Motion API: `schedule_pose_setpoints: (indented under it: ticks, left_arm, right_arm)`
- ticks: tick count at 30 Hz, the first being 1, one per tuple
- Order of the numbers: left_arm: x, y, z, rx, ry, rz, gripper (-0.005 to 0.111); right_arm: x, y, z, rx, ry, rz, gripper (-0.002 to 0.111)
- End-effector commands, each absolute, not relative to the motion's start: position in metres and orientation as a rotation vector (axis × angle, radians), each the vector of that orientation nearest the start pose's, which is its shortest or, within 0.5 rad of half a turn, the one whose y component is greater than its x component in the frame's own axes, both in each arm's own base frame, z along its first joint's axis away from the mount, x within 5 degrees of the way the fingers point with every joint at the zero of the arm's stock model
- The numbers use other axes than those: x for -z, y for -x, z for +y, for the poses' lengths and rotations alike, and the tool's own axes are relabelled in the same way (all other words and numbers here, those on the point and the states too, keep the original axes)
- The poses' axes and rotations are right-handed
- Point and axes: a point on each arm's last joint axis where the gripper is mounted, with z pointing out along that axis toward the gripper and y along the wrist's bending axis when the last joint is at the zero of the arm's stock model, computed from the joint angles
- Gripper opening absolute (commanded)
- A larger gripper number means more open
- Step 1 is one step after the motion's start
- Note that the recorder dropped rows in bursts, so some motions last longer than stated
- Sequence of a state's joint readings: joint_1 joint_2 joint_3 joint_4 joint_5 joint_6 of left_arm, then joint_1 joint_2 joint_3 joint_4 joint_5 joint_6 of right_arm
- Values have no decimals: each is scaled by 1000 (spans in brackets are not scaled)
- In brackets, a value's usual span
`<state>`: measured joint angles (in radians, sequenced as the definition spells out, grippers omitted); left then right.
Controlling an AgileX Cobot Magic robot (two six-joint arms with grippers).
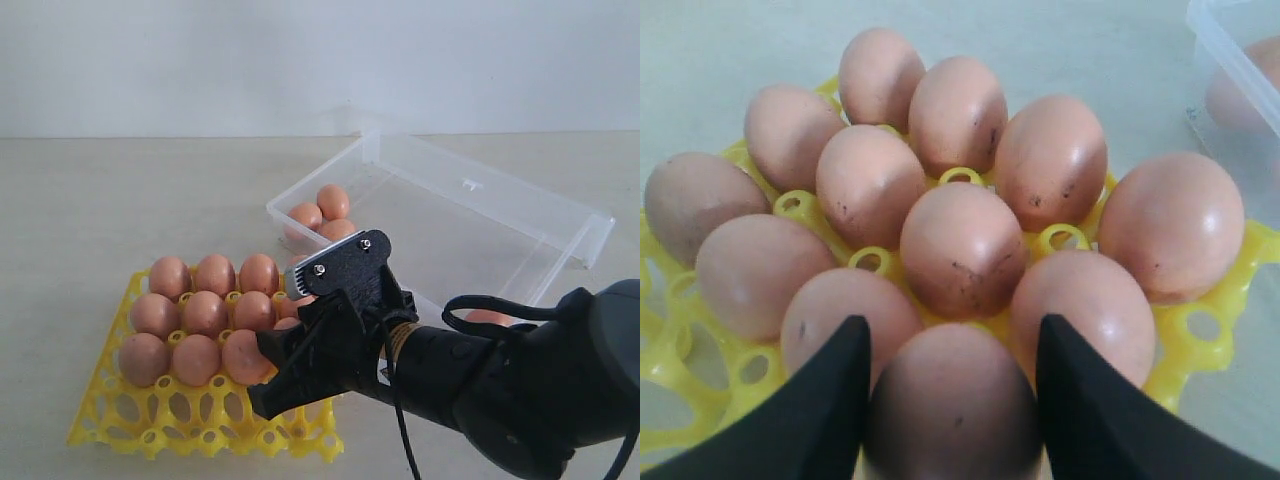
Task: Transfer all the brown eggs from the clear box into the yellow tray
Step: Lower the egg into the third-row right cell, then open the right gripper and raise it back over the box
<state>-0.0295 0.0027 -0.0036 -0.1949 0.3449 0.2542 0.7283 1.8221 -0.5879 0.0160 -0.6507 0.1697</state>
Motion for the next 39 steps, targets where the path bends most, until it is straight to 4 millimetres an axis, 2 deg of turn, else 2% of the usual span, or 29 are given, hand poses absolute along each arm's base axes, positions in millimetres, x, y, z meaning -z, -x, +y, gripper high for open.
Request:
schedule_pose_setpoints:
  ticks: [1,5,10,14,19,21,25,30,34,37,39]
  left_arm:
    - [-183,-53,-8,31,-142,1812,4]
    - [-183,-53,-8,31,-142,1812,4]
    - [-183,-53,-8,31,-142,1812,4]
    - [-183,-53,-8,31,-142,1812,4]
    - [-183,-53,-8,31,-142,1812,4]
    - [-183,-53,-8,31,-142,1812,4]
    - [-183,-53,-8,31,-142,1812,4]
    - [-183,-53,-8,31,-142,1812,4]
    - [-183,-53,-8,31,-142,1812,4]
    - [-183,-53,-8,31,-142,1812,4]
    - [-183,-53,-8,31,-142,1812,4]
  right_arm:
    - [-126,-235,208,-550,558,2014,38]
    - [-126,-235,208,-550,558,2014,58]
    - [-131,-234,208,-556,552,2003,58]
    - [-155,-233,207,-587,527,1929,58]
    - [-205,-229,201,-641,469,1765,58]
    - [-226,-226,196,-652,413,1707,58]
    - [-254,-223,182,-578,348,1618,58]
    - [-277,-216,170,-363,474,1484,58]
    - [-288,-214,165,-224,543,1381,58]
    - [-296,-223,158,-195,376,1390,58]
    - [-299,-239,151,-188,189,1470,58]
